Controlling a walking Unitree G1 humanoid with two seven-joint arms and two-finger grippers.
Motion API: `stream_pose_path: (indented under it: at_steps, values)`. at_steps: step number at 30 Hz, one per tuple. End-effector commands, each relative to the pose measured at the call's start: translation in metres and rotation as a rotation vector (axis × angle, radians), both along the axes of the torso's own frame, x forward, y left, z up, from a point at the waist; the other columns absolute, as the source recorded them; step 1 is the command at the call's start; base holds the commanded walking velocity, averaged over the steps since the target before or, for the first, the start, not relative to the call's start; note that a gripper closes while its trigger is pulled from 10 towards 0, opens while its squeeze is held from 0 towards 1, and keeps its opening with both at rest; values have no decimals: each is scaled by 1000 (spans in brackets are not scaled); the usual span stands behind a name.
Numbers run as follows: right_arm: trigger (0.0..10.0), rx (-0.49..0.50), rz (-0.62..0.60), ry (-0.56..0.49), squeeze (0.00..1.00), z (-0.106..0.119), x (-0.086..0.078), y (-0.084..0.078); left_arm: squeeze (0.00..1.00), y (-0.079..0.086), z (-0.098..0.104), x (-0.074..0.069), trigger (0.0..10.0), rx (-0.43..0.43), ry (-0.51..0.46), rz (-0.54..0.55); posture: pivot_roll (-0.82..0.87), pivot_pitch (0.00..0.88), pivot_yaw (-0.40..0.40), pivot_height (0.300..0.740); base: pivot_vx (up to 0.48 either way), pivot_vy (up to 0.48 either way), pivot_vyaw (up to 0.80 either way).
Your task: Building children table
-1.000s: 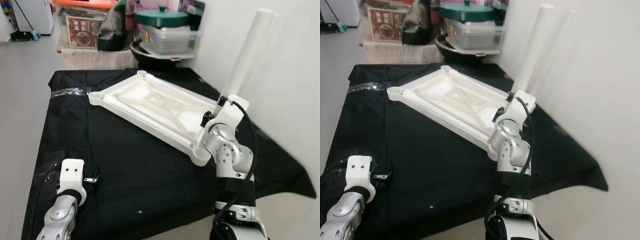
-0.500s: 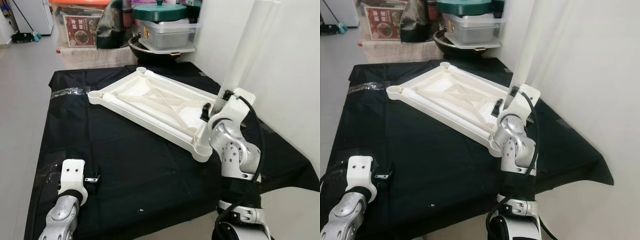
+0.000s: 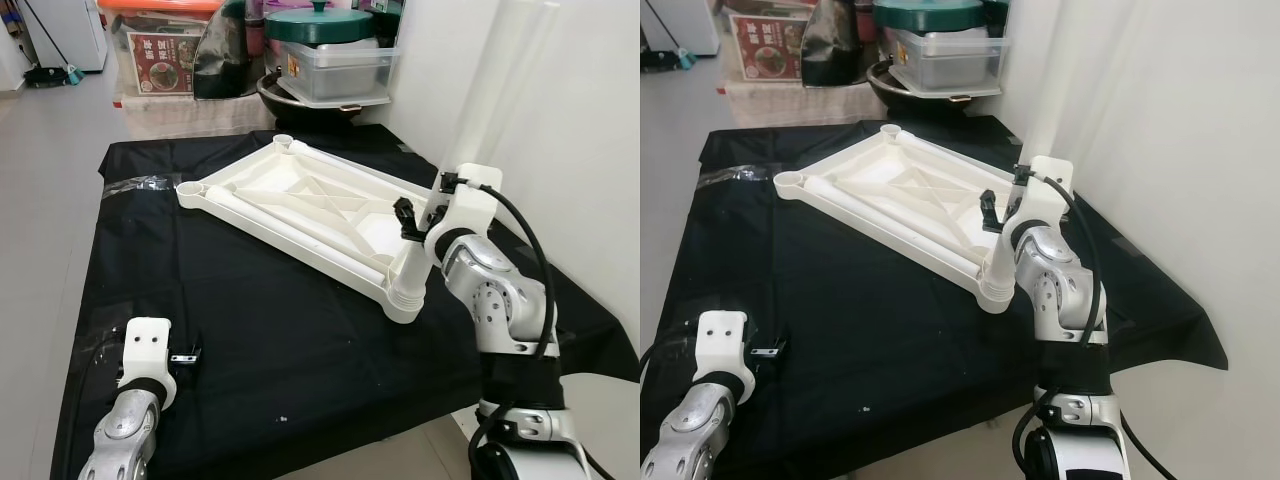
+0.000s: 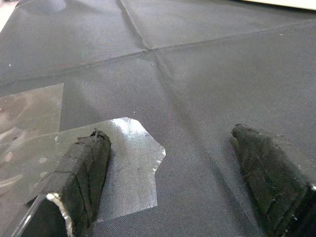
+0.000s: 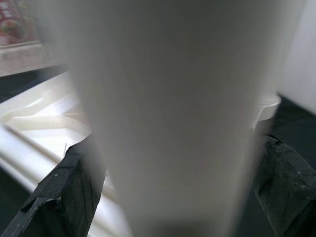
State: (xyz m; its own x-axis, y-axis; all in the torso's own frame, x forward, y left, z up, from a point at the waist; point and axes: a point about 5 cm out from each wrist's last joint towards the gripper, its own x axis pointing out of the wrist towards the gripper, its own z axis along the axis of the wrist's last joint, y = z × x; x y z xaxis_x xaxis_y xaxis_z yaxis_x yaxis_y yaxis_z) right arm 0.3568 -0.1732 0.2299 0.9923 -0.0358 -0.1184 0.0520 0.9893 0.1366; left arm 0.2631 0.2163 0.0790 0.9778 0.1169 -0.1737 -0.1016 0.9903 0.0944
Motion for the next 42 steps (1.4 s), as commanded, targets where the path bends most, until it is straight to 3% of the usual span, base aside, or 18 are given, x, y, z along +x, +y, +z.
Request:
stream_pose_path:
  at_steps: [1,2,4,5,6,8,11,12,19,26,27,31,32,33,34,35,42]
  values:
    - [10000,-7,14,-21,0,4,4,-5,0,-4,-21,-8,10000,-18,99,-3,69,0,-107,740,0,0,0]
    - [10000,-7,14,-21,0,4,4,-5,0,-4,-21,-8,10000,-18,99,-3,69,0,-107,740,0,0,0]
    - [10000,34,169,-83,0,9,10,-9,0,-4,-21,-7,10000,-17,98,-6,71,0,-104,740,0,0,0]
    - [10000,34,169,-83,0,9,10,-9,0,-4,-21,-7,10000,-17,98,-6,71,0,-104,740,0,0,0]
    - [10000,54,251,-105,0,8,11,-10,0,-4,-21,-7,10000,-18,99,-7,72,0,-106,740,0,0,0]
    - [10000,32,361,-138,0,7,13,-17,0,-4,-21,-8,10000,-18,99,-6,79,0,-109,740,0,0,0]
    - [10000,23,392,-147,0,7,14,-19,0,-3,-21,-8,10000,-18,99,-5,79,0,-109,740,0,0,0]
    - [10000,5,465,-169,0,9,15,-23,0,-3,-21,-8,10000,-16,98,-2,86,0,-111,740,0,0,0]
    - [10000,-87,608,-194,0,11,21,-36,0,-2,-21,-8,10000,-14,98,-3,93,0,-114,740,0,0,0]
    - [9843,-156,646,-191,0,10,26,-46,0,-2,-21,-8,10000,-12,98,-3,100,0,-117,740,0,0,0]
    - [8196,-177,661,-179,0,8,26,-49,0,-2,-21,-8,10000,-12,98,-4,103,0,-119,740,0,0,0]
    - [7725,-184,669,-179,0,8,26,-51,0,-3,-21,-8,10000,-12,98,-5,103,0,-119,740,0,0,0]
    - [4784,-197,664,-179,0,8,27,-53,0,-3,-21,-8,10000,-12,98,-5,104,0,-120,740,0,0,0]
    - [4784,-197,664,-179,0,8,27,-53,0,-3,-21,-8,10000,-12,98,-5,104,0,-120,740,0,0,0]
    - [3922,-202,659,-180,0,8,28,-56,0,-3,-21,-8,10000,-13,99,-6,104,0,-121,740,0,0,0]
    - [0,-207,652,-185,0,9,28,-58,0,-3,-21,-9,10000,-14,98,-7,105,0,-121,740,0,0,0]
    - [0,-184,611,-200,0,8,31,-63,0,-5,-21,-9,10000,-17,100,-10,100,0,-120,740,0,0,0]
